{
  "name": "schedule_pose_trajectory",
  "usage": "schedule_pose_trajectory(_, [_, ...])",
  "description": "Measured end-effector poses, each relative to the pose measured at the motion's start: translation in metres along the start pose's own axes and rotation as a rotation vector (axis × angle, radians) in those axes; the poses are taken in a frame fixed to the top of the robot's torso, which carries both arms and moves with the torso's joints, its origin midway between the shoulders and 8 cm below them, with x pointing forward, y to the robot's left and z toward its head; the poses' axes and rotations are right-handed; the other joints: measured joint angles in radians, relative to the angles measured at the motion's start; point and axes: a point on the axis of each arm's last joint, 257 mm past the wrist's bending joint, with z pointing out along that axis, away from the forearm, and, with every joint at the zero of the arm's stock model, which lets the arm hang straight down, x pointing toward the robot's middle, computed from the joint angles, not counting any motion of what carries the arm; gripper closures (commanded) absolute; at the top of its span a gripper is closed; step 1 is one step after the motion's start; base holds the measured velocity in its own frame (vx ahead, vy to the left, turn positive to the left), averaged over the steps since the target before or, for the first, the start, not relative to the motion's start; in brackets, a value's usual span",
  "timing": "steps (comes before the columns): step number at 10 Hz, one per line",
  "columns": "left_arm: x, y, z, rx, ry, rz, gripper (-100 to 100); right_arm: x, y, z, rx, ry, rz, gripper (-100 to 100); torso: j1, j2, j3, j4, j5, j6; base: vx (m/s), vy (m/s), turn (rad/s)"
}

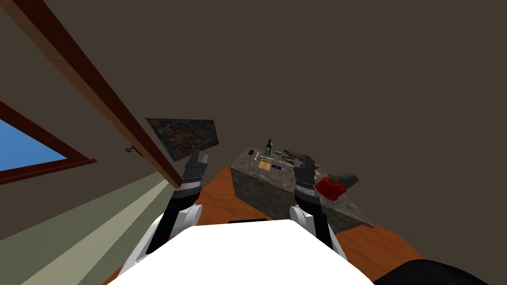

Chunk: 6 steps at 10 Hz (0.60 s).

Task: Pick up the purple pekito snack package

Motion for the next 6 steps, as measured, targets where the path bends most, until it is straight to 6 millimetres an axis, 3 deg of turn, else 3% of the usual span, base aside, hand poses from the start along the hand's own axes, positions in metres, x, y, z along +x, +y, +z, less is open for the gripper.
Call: schedule_pose_trajectory(6, [0.000,0.000,0.000,0.000,0.000,0.000,0,0.028,-0.009,-0.001,-0.006,0.175,-0.050,-100,0.001,0.004,0.002,0.001,0.000,0.000,-0.073,0.032,0.030])
